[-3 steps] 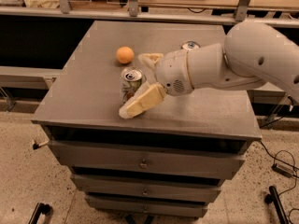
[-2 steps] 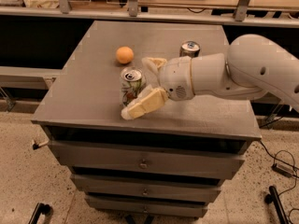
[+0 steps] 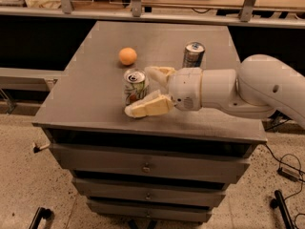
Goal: Knock 7up can over
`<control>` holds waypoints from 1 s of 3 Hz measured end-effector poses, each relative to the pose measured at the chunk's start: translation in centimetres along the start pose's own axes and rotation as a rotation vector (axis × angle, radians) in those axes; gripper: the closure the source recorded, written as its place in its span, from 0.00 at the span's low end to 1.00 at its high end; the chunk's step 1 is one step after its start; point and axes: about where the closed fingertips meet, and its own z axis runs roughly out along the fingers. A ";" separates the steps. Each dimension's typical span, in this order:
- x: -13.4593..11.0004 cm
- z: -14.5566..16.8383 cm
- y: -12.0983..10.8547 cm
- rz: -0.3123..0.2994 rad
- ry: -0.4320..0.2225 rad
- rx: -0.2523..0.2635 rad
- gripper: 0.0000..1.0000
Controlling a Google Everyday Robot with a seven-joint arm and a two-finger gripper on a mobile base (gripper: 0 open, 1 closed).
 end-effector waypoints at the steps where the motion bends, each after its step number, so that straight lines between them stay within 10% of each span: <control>1: -0.6 0.2 0.2 -0.008 -0.008 -0.004 0.46; 3: -4.0 1.7 1.4 -0.045 -0.020 -0.077 0.99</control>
Offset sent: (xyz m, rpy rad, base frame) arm -0.0102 0.0228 0.0365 0.0230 -0.0401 0.0802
